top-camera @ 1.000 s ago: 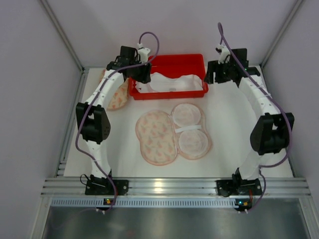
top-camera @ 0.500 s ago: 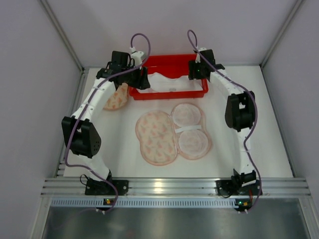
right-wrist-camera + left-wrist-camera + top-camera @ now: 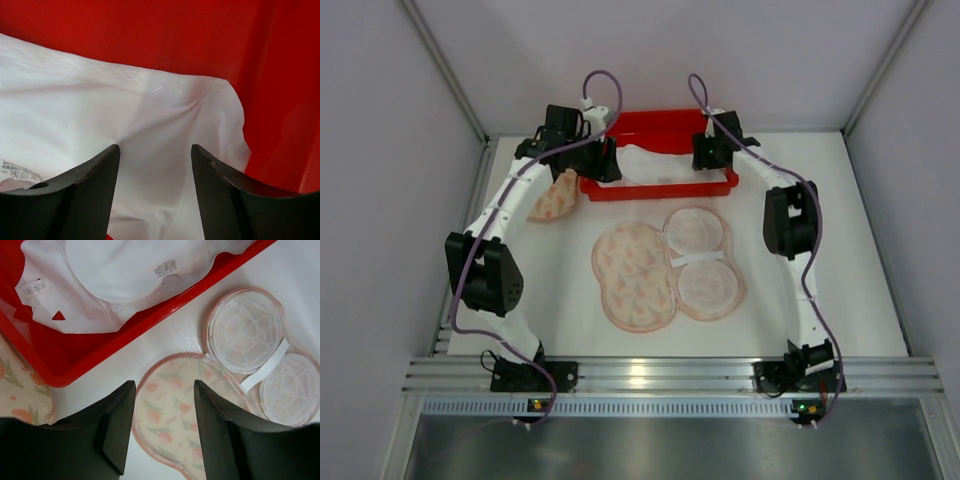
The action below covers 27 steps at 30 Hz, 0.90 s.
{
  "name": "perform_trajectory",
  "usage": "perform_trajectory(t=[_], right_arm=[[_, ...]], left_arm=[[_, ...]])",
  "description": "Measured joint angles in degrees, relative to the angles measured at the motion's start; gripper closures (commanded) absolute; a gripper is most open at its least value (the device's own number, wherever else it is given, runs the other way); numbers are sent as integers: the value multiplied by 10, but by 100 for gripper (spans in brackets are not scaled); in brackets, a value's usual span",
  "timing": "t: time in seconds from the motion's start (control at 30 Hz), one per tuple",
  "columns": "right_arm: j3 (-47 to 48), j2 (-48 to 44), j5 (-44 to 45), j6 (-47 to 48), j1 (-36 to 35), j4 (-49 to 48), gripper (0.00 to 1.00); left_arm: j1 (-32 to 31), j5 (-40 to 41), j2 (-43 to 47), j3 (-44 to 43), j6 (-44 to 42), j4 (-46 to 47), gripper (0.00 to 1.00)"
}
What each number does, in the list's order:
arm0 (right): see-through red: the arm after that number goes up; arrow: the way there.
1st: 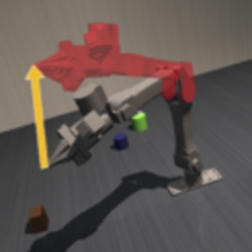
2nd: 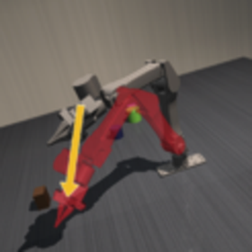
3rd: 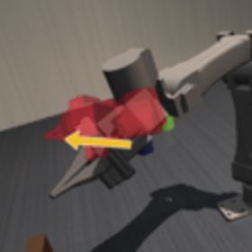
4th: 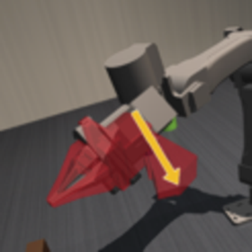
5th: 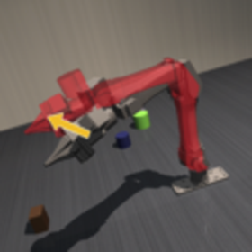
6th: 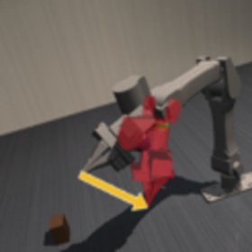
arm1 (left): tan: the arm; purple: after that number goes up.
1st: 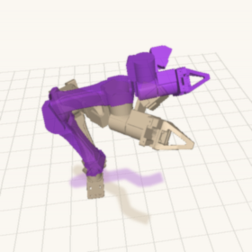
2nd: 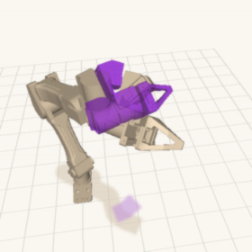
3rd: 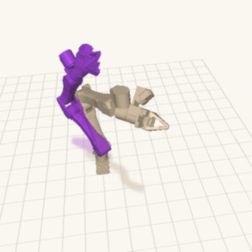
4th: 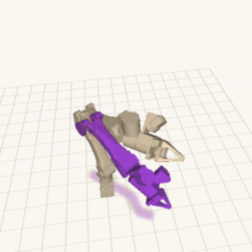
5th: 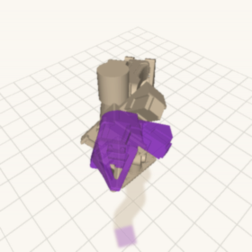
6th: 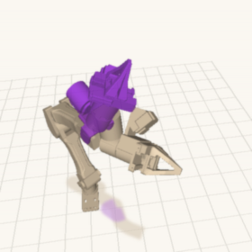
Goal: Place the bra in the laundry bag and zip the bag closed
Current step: Pick up the bra from the bin.
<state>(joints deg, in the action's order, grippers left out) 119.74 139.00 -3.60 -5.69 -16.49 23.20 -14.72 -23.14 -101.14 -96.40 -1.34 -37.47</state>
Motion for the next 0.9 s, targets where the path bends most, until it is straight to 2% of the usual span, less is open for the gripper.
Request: perform_trajectory(t=[0.13, 0.27, 0.3, 0.33, 0.67, 0.9], right_arm=[[1, 19, -13, -10, 0, -1, 49], [7, 22, -27, -15, 1, -6, 79], [7, 22, -32, -16, 1, -6, 93], [7, 22, -36, -17, 1, -5, 99], [-2, 10, -78, -13, 1, -8, 100], [-80, -113, -81, 40, 0, -51, 100]], left_arm=[[0, 0, -7, 0, 0, 0, 43], [0, 0, -11, 0, 0, 0, 43], [0, 0, -11, 0, 0, 0, 43], [0, 1, -11, 0, 0, 0, 43], [3, 9, -11, 0, -1, 0, 42], [7, 27, 5, 8, -6, 0, 41]])
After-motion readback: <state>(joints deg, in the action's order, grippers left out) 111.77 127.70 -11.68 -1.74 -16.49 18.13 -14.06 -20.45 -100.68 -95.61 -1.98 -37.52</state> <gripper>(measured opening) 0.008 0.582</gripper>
